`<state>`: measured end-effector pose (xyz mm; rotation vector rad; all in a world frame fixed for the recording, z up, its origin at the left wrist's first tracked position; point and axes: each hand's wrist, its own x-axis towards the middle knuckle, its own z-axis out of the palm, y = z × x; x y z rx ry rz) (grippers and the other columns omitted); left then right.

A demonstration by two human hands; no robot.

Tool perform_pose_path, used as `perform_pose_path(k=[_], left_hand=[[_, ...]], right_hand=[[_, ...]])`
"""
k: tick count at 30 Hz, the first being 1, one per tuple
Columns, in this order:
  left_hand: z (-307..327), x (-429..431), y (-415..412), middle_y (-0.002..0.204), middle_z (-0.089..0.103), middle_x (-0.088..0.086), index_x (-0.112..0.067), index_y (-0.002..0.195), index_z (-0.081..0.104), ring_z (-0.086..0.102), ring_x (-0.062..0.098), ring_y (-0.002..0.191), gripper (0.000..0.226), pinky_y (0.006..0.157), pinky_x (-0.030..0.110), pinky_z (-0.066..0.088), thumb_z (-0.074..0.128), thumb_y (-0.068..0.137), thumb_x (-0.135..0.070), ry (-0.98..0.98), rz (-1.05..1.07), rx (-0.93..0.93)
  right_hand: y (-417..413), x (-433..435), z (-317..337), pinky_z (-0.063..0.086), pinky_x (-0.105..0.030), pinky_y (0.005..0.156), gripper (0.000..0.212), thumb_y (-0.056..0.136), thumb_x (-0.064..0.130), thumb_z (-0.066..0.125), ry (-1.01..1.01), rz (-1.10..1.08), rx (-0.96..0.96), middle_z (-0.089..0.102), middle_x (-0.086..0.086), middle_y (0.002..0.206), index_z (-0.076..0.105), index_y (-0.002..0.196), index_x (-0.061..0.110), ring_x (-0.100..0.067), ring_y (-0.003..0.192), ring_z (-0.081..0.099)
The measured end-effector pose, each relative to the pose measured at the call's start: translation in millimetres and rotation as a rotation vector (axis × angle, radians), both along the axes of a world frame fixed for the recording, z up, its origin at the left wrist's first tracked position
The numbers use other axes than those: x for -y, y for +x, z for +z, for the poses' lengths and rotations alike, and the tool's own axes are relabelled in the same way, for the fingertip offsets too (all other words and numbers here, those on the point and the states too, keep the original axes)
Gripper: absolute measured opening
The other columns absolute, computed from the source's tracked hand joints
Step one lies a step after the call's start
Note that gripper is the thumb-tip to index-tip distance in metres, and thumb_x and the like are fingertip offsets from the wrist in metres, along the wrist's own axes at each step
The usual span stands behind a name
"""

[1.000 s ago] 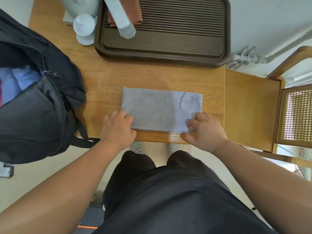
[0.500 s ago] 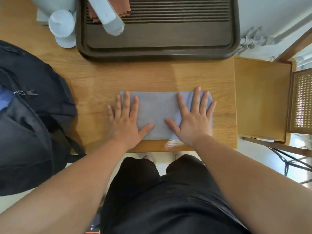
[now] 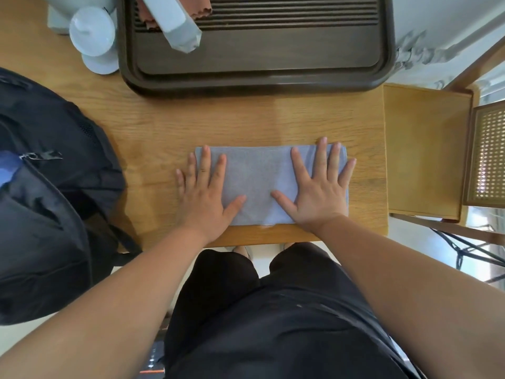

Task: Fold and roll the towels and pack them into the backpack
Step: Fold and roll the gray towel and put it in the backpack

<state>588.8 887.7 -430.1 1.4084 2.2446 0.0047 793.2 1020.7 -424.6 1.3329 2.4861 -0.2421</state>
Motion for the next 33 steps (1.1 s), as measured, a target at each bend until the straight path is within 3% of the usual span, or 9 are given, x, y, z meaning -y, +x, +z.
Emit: perform_pose_path(k=[3,7,10,14,18,23,26,30,33], left_hand=[[13.0,2.2,-2.5,0.168,0.007,0.01,-0.021,0.16,0.01,0.01,0.031,0.153,0.084,0.124,0.05,0.009,0.048,0.095,-0.057,0.18,0.229,0.067],[24.0,-3.2,-8.9,0.144,0.047,0.009,-0.014,0.145,0.042,0.04,0.031,0.134,0.071,0.112,0.046,0.035,0.068,0.087,-0.045,0.207,0.656,0.108],[24.9,-6.1,-15.5,0.129,0.052,0.003,-0.017,0.134,0.054,0.053,0.024,0.116,0.061,0.099,0.04,0.046,0.072,0.083,-0.045,0.173,0.827,0.23],[23.9,-10.0,-18.2,0.115,0.059,0.0,-0.018,0.126,0.058,0.057,0.02,0.104,0.054,0.086,0.032,0.045,0.075,0.081,-0.041,0.144,0.81,0.236],[18.3,-16.5,-18.2,0.096,0.066,-0.003,-0.024,0.096,0.061,0.065,0.021,0.088,0.027,0.077,0.039,0.056,0.075,0.076,-0.033,0.136,0.842,0.311],[24.9,-24.7,-16.5,0.082,0.071,0.003,-0.014,0.079,0.065,0.07,0.026,0.078,0.013,0.071,0.047,0.062,0.076,0.073,-0.017,0.062,1.003,0.48],[35.2,-26.2,-14.4,0.076,0.069,0.005,-0.012,0.068,0.059,0.069,0.025,0.072,0.017,0.063,0.039,0.057,0.075,0.073,-0.009,0.078,1.065,0.567],[57.8,-24.2,-6.9,0.08,0.064,0.002,-0.011,0.083,0.055,0.062,0.02,0.071,0.015,0.056,0.026,0.044,0.068,0.081,-0.003,0.14,1.164,0.684],[74.8,-22.9,-1.7,0.108,0.066,0.005,-0.009,0.119,0.054,0.066,0.021,0.088,0.043,0.065,0.031,0.05,0.069,0.079,0.001,0.158,1.295,0.858]], right_hand=[[-2.6,3.9,6.1,-0.01,-0.07,0.114,0.089,0.091,0.082,0.011,-0.006,0.013,-0.005,-0.018,-0.018,0.165,-0.003,0.161,0.028,-0.042,0.15,-0.021],[-24.0,12.7,18.6,-0.01,-0.067,0.116,0.089,0.093,0.077,0.012,-0.023,0.09,-0.082,-0.02,-0.014,0.165,-0.005,0.16,0.02,-0.038,0.149,-0.024],[-43.0,17.7,15.9,-0.011,-0.064,0.118,0.093,0.093,0.077,0.007,-0.038,0.118,-0.072,-0.022,-0.012,0.165,-0.008,0.16,0.014,-0.035,0.15,-0.025],[-47.8,21.4,-1.6,-0.008,-0.064,0.118,0.096,0.091,0.079,0.008,-0.061,0.105,-0.043,-0.021,-0.012,0.165,-0.016,0.156,0.012,-0.033,0.15,-0.026],[-48.0,22.4,-4.5,-0.006,-0.064,0.118,0.097,0.09,0.081,0.01,-0.053,0.114,-0.061,-0.017,-0.013,0.166,-0.016,0.154,0.012,-0.034,0.151,-0.022],[-48.4,22.2,-0.6,-0.006,-0.064,0.118,0.096,0.091,0.08,0.008,-0.072,0.128,-0.015,-0.02,-0.013,0.165,-0.017,0.155,0.012,-0.034,0.15,-0.024],[-48.2,17.9,3.0,-0.009,-0.064,0.118,0.096,0.089,0.079,0.006,-0.126,0.153,0.027,-0.026,-0.011,0.164,-0.019,0.155,0.013,-0.033,0.148,-0.029],[-41.0,2.5,17.1,-0.008,-0.059,0.12,0.095,0.089,0.079,0.006,-0.272,0.185,-0.065,-0.027,-0.008,0.164,-0.016,0.158,0.017,-0.028,0.149,-0.029],[-18.3,-9.5,38.6,-0.003,-0.049,0.125,0.087,0.095,0.072,0.019,-0.331,0.192,-0.225,-0.017,-0.004,0.167,-0.007,0.16,0.021,-0.024,0.153,-0.019]])
